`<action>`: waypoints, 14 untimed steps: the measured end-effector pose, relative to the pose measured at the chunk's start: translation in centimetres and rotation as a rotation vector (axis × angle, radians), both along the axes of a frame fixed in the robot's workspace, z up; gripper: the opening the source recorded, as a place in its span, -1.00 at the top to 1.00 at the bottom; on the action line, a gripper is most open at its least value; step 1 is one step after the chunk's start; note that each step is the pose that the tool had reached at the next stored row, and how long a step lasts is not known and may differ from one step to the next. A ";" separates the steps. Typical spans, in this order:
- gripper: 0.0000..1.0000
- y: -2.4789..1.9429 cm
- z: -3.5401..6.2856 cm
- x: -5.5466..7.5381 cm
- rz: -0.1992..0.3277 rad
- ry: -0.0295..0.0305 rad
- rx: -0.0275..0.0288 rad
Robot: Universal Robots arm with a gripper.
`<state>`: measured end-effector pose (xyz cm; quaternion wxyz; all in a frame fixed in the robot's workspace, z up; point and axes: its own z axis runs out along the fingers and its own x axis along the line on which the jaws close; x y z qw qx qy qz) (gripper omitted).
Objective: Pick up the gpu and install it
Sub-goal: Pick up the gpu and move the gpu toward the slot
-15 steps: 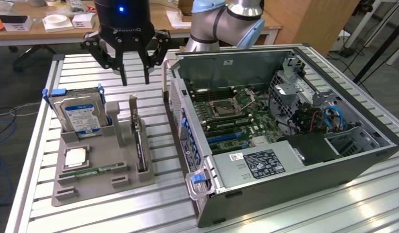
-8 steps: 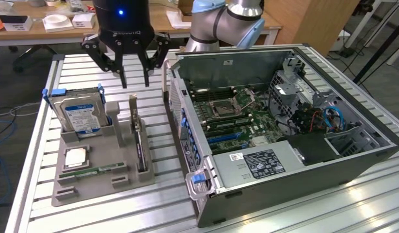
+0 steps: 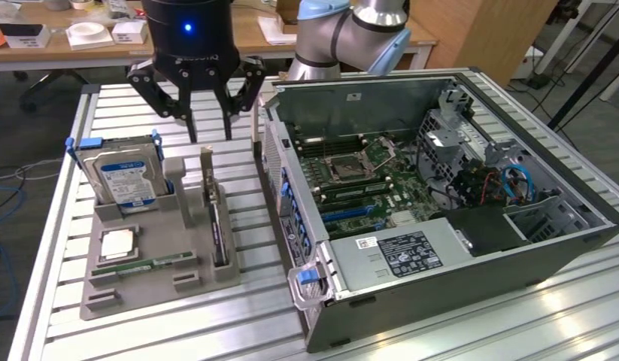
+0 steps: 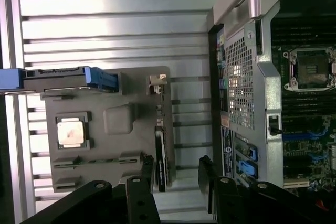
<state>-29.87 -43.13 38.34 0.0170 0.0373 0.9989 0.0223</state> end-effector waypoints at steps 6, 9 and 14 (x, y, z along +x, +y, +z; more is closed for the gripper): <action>0.05 -0.33 -0.24 -0.1 0.000 0.0000 0.0000; 0.05 -0.44 -0.33 -0.1 0.000 0.0000 -0.0001; 0.05 -0.62 -0.50 -0.2 0.000 0.0000 0.0000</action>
